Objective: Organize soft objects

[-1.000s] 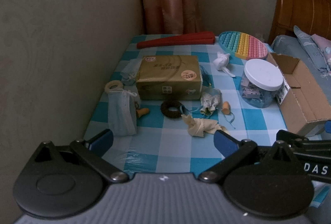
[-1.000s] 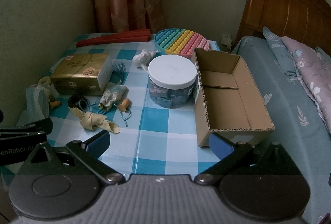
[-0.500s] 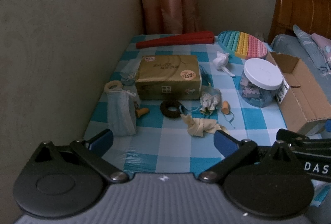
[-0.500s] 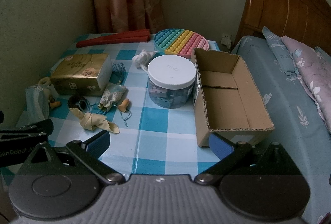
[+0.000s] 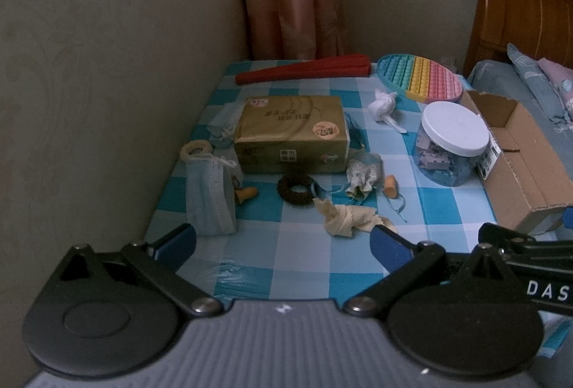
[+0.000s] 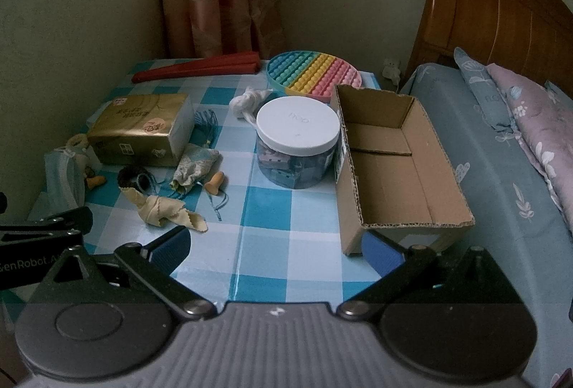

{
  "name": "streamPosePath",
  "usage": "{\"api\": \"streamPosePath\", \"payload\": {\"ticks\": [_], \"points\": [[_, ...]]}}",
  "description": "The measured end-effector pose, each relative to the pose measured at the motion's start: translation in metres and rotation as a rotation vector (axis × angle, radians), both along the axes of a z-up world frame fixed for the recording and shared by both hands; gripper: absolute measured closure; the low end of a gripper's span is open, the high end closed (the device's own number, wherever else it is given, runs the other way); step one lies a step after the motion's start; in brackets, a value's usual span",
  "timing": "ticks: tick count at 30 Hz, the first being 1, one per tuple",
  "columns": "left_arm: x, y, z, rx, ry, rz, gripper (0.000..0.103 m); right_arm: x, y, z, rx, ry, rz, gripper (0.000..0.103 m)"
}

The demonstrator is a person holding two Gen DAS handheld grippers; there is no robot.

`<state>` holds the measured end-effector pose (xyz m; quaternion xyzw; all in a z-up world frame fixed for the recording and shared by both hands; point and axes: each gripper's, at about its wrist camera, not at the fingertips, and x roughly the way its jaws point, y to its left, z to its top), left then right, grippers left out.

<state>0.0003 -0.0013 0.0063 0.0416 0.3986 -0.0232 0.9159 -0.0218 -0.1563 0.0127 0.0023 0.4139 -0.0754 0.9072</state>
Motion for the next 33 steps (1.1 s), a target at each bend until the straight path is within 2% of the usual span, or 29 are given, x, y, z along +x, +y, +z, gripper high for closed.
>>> {"api": "streamPosePath", "payload": {"ticks": [9, 13, 22, 28, 33], "points": [[-0.002, 0.005, -0.002, -0.015, -0.029, -0.015, 0.001, -0.002, 0.002, 0.001, -0.008, -0.015, 0.006, 0.000], [-0.004, 0.012, -0.006, -0.049, -0.052, -0.033, 0.001, -0.001, 0.003, -0.003, -0.009, -0.013, 0.006, 0.000], [-0.003, 0.035, -0.029, -0.052, -0.083, -0.030, 0.001, 0.001, 0.010, -0.007, 0.028, -0.061, 0.058, 0.000], [-0.003, 0.054, -0.052, -0.081, -0.065, -0.024, 0.001, 0.009, 0.019, -0.015, 0.024, -0.059, 0.088, 0.000], [-0.003, 0.060, -0.069, -0.056, -0.070, -0.045, 0.001, 0.017, 0.024, -0.023, 0.041, -0.053, 0.115, 0.000]]}}
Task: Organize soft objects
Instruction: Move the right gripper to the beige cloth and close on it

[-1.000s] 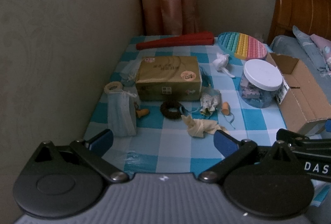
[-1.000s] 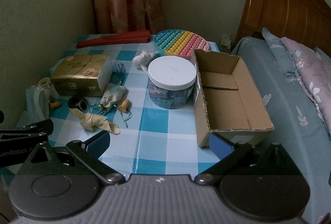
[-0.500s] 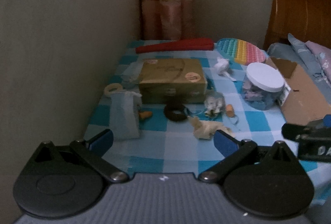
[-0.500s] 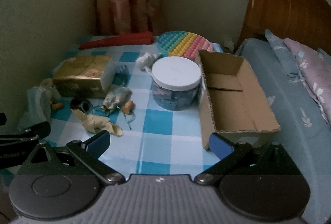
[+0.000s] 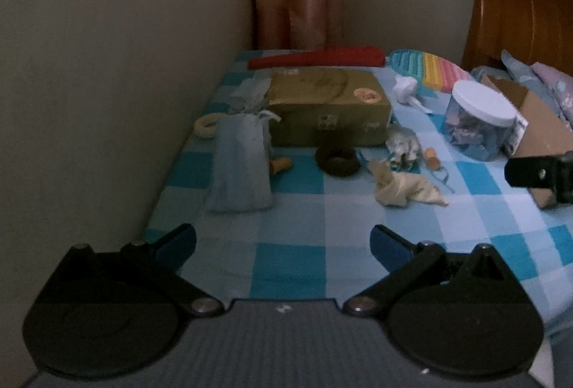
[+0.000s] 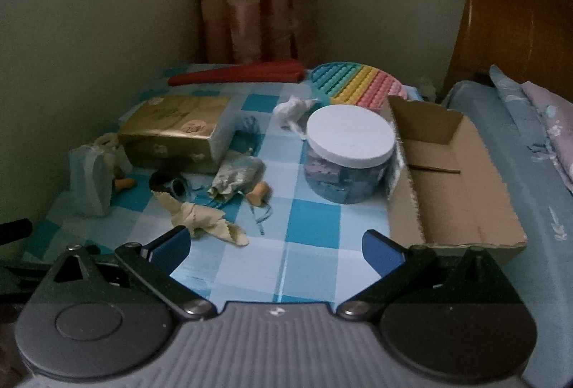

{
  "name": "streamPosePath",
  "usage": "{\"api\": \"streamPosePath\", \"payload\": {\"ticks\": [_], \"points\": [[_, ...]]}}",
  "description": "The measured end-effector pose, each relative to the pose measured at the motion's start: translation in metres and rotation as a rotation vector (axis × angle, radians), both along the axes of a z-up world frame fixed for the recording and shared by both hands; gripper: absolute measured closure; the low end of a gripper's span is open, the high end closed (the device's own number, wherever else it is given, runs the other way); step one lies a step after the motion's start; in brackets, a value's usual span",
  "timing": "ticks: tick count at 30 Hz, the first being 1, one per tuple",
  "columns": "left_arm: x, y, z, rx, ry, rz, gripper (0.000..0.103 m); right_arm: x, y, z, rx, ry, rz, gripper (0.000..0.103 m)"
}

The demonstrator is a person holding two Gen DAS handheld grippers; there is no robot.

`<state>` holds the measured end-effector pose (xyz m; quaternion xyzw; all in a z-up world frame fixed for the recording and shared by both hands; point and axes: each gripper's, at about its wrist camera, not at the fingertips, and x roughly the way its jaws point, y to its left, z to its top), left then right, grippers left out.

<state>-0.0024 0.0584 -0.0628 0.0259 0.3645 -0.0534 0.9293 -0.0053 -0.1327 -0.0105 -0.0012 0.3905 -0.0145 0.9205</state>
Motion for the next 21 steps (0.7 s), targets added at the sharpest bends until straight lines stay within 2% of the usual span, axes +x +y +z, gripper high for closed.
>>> {"api": "streamPosePath", "payload": {"ticks": [8, 15, 21], "points": [[0.014, 0.003, -0.024, 0.009, 0.038, -0.008, 0.001, 0.013, 0.008, -0.022, 0.012, 0.026, 0.075, 0.000], [0.021, 0.009, -0.031, -0.003, 0.041, -0.026, 0.001, 0.028, 0.019, -0.042, 0.035, 0.022, 0.165, 0.000], [0.028, 0.011, -0.037, -0.010, 0.058, -0.036, 0.001, 0.044, 0.031, -0.054, 0.051, 0.026, 0.228, 0.005]]}}
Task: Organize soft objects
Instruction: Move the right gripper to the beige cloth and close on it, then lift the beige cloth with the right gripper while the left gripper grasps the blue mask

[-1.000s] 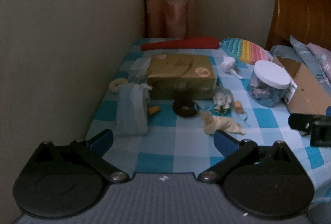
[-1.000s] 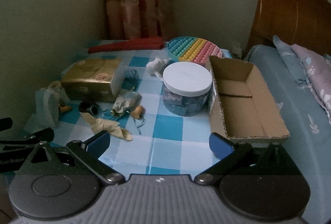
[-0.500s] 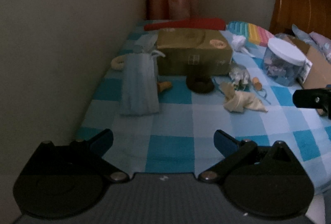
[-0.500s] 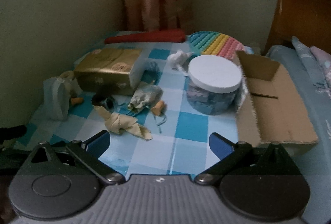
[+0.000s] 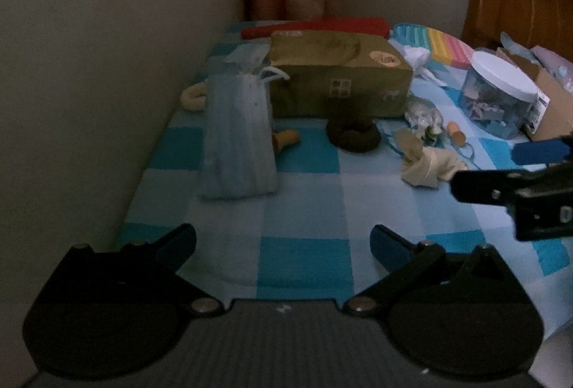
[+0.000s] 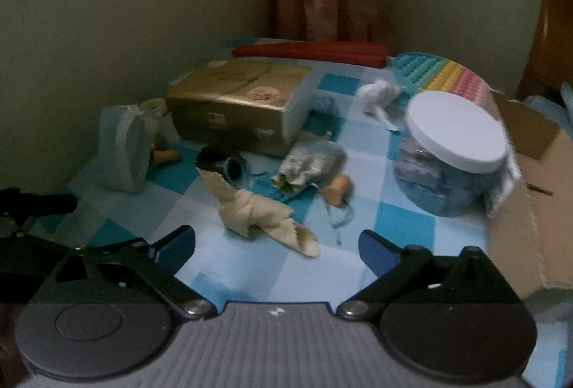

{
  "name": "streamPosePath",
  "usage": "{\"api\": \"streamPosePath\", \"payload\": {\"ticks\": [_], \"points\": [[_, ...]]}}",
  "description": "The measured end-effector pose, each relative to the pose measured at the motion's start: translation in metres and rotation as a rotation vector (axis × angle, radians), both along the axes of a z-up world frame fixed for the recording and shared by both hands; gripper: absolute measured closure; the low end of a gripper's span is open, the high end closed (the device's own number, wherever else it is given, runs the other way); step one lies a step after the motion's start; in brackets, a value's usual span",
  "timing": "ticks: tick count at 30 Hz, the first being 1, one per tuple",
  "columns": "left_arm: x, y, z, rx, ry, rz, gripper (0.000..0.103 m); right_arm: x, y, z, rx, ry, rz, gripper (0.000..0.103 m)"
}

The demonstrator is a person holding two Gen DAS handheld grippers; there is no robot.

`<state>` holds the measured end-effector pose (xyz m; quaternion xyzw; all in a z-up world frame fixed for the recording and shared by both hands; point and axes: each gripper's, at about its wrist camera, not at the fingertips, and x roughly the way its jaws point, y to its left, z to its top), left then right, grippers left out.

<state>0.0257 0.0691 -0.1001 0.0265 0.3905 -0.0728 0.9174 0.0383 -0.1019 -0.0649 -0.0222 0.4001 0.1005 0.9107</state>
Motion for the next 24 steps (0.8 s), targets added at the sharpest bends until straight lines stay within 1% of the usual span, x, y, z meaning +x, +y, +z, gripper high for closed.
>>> {"api": "streamPosePath", "payload": {"ticks": [4, 7, 11, 14, 16, 18, 21, 24], "points": [[0.003, 0.000, -0.002, 0.031, -0.004, -0.002, 0.001, 0.015, 0.008, -0.008, -0.002, 0.015, 0.028, 0.014], [0.005, 0.003, -0.004, 0.045, -0.005, -0.002, 0.001, 0.023, 0.012, -0.013, -0.006, 0.019, 0.048, 0.018], [0.007, 0.005, -0.008, 0.031, 0.003, -0.004, 0.001, 0.030, 0.017, -0.020, -0.008, 0.020, 0.066, 0.024], [0.008, 0.006, -0.008, 0.023, 0.003, -0.001, 0.001, 0.031, 0.020, -0.023, -0.020, 0.013, 0.068, 0.032], [0.008, 0.007, -0.009, 0.017, 0.004, 0.000, 0.001, 0.031, 0.022, -0.025, -0.034, 0.012, 0.071, 0.041], [0.009, 0.007, -0.008, 0.012, 0.006, 0.001, 0.001, 0.030, 0.023, -0.024, -0.049, 0.004, 0.071, 0.046], [0.009, 0.007, -0.009, 0.009, 0.006, 0.003, 0.001, 0.027, 0.027, -0.023, -0.082, -0.006, 0.073, 0.051], [0.009, 0.008, -0.009, 0.004, 0.009, 0.005, 0.001, 0.021, 0.025, -0.023, -0.099, 0.001, 0.062, 0.052]]}}
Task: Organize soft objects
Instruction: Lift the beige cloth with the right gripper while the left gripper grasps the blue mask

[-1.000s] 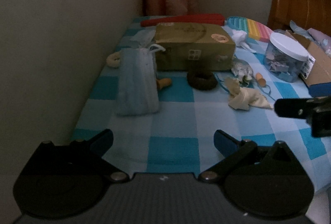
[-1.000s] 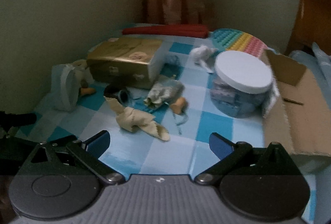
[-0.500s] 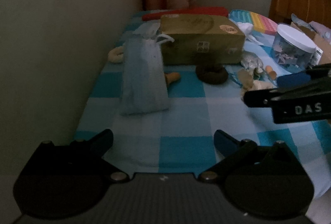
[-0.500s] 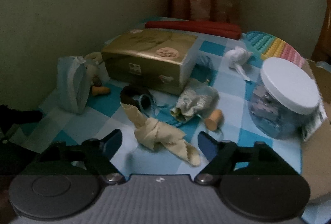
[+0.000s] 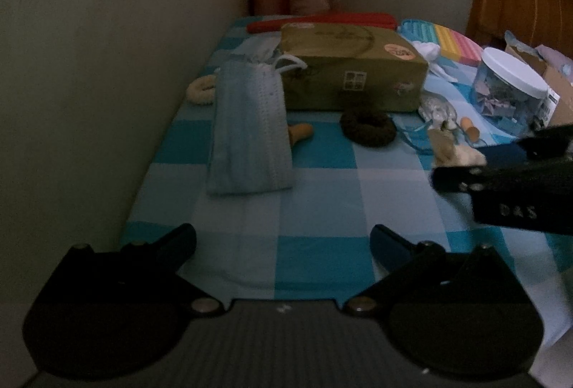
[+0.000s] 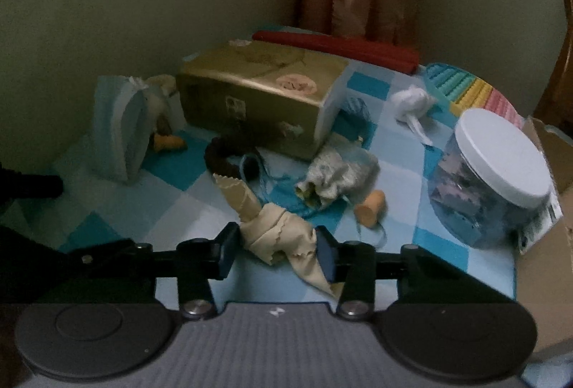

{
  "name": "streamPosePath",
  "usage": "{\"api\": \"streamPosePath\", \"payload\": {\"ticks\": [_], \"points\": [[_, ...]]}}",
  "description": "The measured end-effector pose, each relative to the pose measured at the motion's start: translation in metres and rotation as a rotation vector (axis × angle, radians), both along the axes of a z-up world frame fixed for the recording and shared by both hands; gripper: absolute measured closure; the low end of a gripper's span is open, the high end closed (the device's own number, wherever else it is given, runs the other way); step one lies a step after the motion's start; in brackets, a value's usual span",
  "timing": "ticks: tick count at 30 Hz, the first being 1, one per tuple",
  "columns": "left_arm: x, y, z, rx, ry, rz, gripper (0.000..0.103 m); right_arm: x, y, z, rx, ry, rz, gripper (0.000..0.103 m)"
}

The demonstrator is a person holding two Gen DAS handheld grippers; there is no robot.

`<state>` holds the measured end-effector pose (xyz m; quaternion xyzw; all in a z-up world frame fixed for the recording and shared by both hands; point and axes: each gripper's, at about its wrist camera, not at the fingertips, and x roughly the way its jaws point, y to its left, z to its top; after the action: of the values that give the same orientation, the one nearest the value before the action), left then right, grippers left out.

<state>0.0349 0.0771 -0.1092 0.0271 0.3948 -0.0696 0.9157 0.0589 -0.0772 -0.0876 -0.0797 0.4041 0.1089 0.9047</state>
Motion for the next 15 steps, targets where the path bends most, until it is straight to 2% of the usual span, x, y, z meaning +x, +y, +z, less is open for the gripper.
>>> {"api": "streamPosePath", "payload": {"ticks": [9, 12, 15], "points": [[-0.001, 0.002, 0.000, -0.013, 0.000, 0.006, 0.000, -0.025, -0.028, 0.000, 0.024, 0.032, -0.052, 0.052], [-0.002, 0.002, -0.001, -0.014, -0.009, 0.005, 0.000, -0.028, -0.032, -0.001, 0.042, 0.018, -0.048, 0.051], [-0.002, 0.002, -0.001, -0.012, 0.004, 0.010, 0.000, -0.029, -0.033, -0.002, 0.057, 0.015, -0.040, 0.044]]}}
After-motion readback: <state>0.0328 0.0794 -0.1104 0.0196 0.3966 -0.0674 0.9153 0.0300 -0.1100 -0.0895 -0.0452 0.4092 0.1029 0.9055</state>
